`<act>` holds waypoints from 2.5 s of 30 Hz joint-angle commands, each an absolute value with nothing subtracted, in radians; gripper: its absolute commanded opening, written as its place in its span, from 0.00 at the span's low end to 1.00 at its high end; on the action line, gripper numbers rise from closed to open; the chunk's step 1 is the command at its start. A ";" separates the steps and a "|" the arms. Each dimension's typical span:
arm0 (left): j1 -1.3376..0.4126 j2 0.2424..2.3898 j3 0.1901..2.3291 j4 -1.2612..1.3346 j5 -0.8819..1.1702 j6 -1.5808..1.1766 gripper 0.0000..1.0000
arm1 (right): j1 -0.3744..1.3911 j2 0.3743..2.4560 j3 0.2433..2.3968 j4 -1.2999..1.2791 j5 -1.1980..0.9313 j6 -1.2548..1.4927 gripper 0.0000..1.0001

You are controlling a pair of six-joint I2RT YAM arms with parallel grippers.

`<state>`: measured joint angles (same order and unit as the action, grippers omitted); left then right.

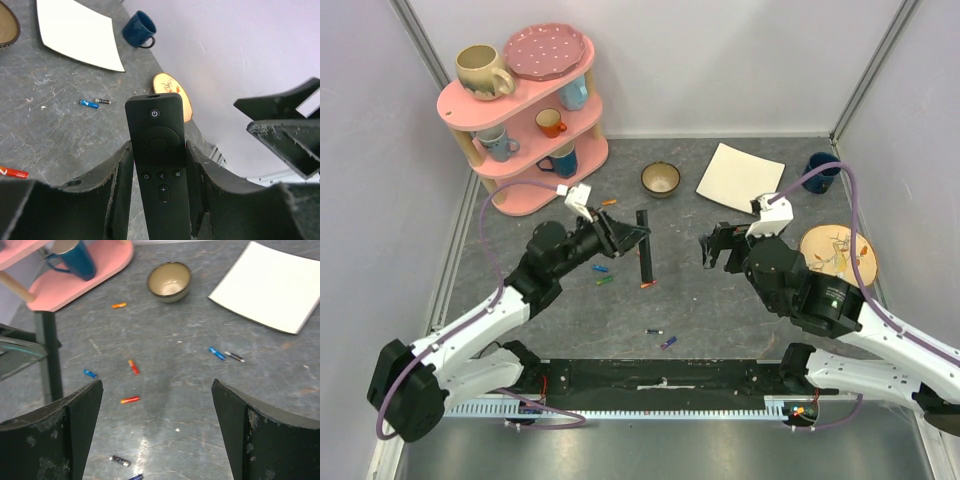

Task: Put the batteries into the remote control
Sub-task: Pick up the remote control from the center of the board, then adjust the remote control.

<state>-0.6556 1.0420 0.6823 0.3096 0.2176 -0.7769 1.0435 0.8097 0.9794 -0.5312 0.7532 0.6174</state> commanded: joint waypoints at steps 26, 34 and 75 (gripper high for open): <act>-0.399 1.066 0.186 1.664 0.609 -1.295 0.02 | 0.957 0.945 0.620 0.360 -0.261 0.759 0.96; -0.400 1.042 0.192 1.664 0.641 -1.298 0.02 | 0.957 1.009 0.575 0.477 -0.293 0.784 0.93; -0.402 1.000 0.224 1.562 0.630 -1.302 0.50 | 0.957 1.213 0.564 0.727 -0.492 0.849 0.41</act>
<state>-0.4042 1.0134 0.1917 1.3037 0.6312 -1.2690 0.9581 1.2701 0.5575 0.7647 -0.4625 0.9237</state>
